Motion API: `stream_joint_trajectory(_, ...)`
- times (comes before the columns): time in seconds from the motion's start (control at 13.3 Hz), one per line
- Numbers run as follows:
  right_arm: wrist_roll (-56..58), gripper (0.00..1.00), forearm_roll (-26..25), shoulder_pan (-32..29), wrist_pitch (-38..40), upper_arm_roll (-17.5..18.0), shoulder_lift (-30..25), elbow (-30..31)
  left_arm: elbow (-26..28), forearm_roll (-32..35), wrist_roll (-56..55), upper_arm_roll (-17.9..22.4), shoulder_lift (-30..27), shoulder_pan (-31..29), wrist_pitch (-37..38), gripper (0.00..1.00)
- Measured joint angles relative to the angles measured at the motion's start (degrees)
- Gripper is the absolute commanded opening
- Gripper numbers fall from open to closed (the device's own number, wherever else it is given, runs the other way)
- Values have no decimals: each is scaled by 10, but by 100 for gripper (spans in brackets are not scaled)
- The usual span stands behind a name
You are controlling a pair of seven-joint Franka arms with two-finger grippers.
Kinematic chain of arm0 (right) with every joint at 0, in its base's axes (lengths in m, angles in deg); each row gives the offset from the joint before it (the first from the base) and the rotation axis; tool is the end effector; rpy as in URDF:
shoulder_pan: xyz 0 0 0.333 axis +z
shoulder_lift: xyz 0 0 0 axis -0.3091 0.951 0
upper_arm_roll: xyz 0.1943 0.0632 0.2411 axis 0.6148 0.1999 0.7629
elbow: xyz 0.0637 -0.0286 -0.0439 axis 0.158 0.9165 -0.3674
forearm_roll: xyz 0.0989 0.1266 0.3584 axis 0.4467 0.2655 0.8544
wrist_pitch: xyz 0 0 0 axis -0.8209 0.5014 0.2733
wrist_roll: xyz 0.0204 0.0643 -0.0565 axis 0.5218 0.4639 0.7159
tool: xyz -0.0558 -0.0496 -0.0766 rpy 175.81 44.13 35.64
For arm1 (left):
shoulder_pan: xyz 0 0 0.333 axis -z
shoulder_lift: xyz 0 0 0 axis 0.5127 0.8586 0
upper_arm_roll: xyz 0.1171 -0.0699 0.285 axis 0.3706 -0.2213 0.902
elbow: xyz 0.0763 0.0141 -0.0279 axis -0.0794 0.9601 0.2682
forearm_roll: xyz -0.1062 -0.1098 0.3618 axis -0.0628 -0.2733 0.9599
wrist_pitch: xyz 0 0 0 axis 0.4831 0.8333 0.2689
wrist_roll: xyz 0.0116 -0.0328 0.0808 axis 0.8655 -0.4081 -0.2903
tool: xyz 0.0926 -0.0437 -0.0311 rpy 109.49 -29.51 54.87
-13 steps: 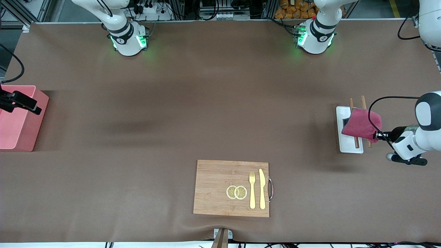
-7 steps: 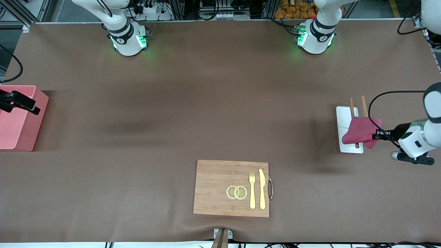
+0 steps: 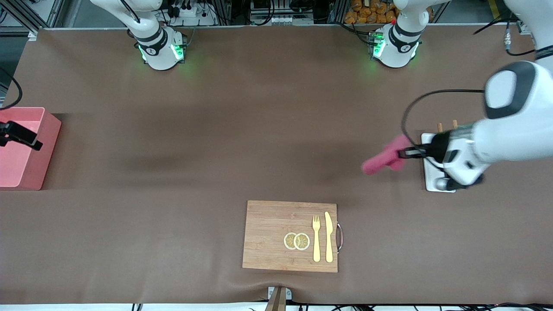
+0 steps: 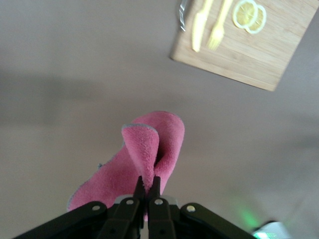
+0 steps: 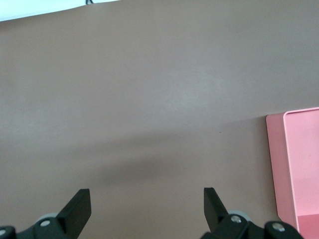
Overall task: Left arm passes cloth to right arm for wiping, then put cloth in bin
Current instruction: 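Lift the cloth with the left gripper while the right gripper reaches out, then grasp the cloth with the right gripper beside the left gripper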
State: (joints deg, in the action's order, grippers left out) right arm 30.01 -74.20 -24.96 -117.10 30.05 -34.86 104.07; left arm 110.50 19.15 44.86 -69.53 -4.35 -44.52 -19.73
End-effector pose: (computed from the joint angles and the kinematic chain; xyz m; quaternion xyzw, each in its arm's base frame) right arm 0.5891 -0.1143 0.5697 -0.9957 0.0809 -0.0428 0.0128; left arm 0.6237 -0.1700 0.4861 0.9644 0.1420 -0.1381 0.1754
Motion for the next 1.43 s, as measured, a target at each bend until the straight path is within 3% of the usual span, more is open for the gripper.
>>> stream_joint_trajectory(0.15,-63,100,9,-10,10,0,18,0,-12,-1,-138,-15,7,60,-34,0)
stream_joint_trajectory(0.38,-300,100,81,-3,78,6,23,0,-20,-1,-277,-15,18,145,-108,0)
stream_joint_trajectory(0.68,-553,100,118,56,96,13,34,1,-21,-1,-361,-14,32,205,-180,0)
stream_joint_trajectory(0.9,-665,100,138,117,103,16,64,3,-22,-1,-392,-14,36,230,-210,0)
stream_joint_trajectory(1.2,-744,100,299,135,95,15,123,4,-25,-1,-443,-14,36,259,-248,0)
stream_joint_trajectory(1.43,-794,100,348,169,63,16,149,3,-26,-1,-468,-14,37,268,-258,0)
